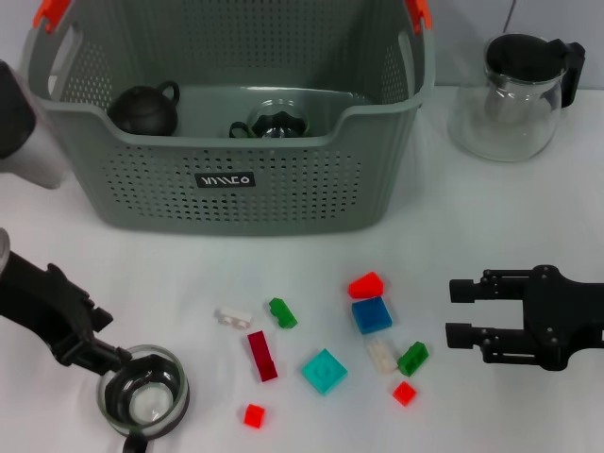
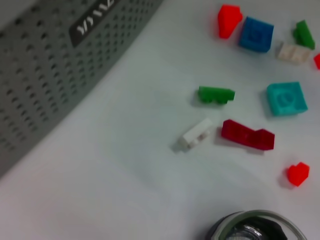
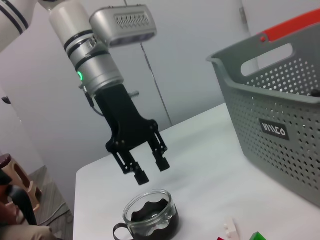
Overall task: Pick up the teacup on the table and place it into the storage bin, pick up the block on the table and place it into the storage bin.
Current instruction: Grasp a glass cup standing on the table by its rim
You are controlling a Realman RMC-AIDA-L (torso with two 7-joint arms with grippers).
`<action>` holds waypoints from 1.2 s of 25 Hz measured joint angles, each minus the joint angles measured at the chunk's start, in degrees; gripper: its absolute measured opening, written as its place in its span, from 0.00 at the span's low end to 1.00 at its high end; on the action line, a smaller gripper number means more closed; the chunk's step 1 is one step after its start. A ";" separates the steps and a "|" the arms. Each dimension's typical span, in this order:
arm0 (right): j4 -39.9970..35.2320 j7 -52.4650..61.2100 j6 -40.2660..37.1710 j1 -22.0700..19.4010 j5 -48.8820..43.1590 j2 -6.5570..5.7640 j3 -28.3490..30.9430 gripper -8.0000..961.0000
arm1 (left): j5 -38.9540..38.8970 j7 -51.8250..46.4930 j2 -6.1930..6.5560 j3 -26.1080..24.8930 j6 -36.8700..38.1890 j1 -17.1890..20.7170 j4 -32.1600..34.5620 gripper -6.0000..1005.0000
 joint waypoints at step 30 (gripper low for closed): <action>0.25 -0.50 0.16 -0.14 -0.07 -0.10 0.08 0.68 | 3.86 -3.86 0.01 6.53 -9.81 -3.12 -13.53 0.31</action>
